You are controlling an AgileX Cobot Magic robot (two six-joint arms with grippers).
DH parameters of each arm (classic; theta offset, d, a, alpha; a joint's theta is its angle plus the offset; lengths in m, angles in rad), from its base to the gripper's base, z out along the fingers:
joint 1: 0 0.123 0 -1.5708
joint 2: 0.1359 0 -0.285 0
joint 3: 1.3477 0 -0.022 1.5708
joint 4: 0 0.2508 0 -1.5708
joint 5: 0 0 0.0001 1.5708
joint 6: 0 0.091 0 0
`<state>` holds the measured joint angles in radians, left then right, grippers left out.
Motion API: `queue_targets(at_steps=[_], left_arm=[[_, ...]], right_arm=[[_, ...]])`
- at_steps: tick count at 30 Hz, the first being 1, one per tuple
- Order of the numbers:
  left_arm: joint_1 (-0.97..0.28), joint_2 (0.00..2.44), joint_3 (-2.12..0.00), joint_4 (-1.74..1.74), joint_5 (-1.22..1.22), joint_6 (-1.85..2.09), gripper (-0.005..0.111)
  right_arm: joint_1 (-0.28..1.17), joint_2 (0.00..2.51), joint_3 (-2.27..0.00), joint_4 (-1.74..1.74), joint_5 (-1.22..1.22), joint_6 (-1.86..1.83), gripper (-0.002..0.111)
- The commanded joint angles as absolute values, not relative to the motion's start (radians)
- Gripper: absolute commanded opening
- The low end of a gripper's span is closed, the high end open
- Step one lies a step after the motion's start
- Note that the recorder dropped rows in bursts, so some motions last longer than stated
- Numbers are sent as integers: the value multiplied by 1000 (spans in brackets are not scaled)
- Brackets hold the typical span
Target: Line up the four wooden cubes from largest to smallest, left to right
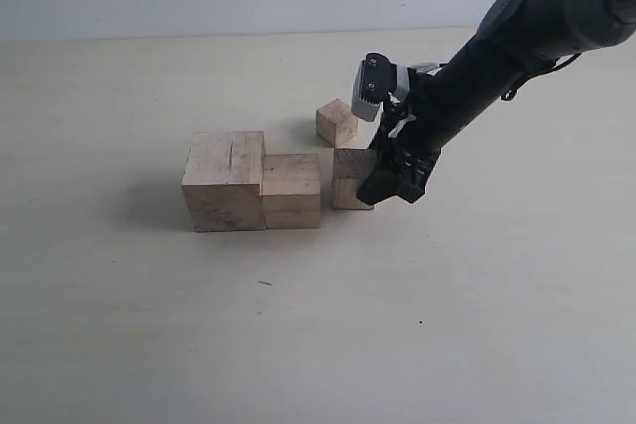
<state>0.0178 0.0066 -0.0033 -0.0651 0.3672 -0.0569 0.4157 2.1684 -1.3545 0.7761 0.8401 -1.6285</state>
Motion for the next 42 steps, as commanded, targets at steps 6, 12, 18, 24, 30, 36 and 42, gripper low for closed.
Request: queue_targets(at_steps=[6,12,18,24,30,36,42], left_arm=[[10,0,0,-63,358,-54,0],[10,0,0,-63,358,-54,0],[10,0,0,-63,358,-54,0],[10,0,0,-63,358,-54,0],[10,0,0,-63,358,-54,0],[10,0,0,-63,358,-54,0],[10,0,0,-63,358,-54,0]], right_arm=[[412,2177,-1352,755,910,-1727,17],[425,2177,-1352,769,914,-1724,27],[425,2177,-1352,792,891,-1716,60],[425,2177,-1352,805,893,-1695,68],[425,2168,-1354,812,902,-1650,74],[425,2103,-1354,785,928,-1569,74],[425,2054,-1354,570,898,-1372,74]])
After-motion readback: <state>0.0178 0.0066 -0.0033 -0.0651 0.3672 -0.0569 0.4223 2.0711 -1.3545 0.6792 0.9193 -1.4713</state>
